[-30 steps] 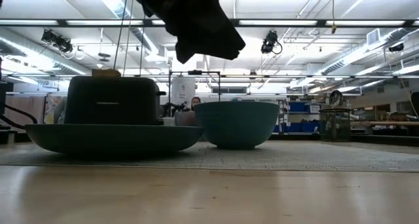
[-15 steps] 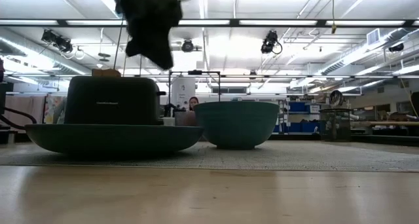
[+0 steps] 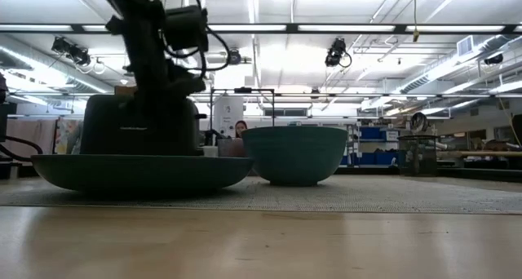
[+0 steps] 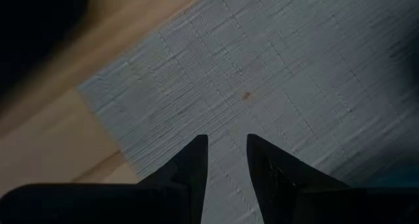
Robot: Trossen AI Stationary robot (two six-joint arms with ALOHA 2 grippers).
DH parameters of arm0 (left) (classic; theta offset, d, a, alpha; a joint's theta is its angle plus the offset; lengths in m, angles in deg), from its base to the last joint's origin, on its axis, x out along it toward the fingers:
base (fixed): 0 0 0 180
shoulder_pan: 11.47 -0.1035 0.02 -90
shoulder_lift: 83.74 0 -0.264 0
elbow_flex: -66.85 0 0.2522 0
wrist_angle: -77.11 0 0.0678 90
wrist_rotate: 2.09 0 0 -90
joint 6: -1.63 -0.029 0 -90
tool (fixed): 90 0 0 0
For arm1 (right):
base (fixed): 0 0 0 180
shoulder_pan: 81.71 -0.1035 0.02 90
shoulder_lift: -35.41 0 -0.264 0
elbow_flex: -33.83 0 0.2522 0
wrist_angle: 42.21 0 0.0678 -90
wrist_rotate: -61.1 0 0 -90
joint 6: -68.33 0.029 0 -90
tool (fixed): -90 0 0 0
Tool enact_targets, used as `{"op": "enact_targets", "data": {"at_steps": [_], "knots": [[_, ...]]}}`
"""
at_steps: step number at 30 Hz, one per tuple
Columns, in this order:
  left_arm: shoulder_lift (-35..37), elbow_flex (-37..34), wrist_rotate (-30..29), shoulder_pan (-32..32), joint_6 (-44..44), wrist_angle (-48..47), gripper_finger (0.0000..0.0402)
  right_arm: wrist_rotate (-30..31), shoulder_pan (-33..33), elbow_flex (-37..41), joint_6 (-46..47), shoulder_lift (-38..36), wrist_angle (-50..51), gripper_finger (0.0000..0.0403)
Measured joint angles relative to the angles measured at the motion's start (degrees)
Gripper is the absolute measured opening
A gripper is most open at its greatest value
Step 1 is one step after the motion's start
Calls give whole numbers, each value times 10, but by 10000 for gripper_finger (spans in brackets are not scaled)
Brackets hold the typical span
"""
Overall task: Arrange a breakfast setting
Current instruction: Put the cup of milk top right of the placemat
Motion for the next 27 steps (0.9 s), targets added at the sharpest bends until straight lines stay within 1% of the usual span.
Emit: {"op": "enact_targets", "data": {"at_steps": [3,8,13,16,20,23,27], "knots": [[0,-29,0,0,23,38,114,-1,1,0,7,-7,10,15],[0,-62,-7,0,28,41,114,-3,6,-3,10,-29,18,12],[0,-92,-8,0,36,42,114,-6,45,-44,-11,-61,77,12],[0,-106,-5,0,47,43,114,-8,94,-73,-49,-86,140,12],[0,-113,-3,9,61,42,114,15,176,-94,-113,-117,216,12],[0,-113,-3,21,75,44,114,42,239,-94,-164,-145,215,12],[0,-113,-3,40,99,43,114,73,324,-95,-200,-174,216,12]]}}
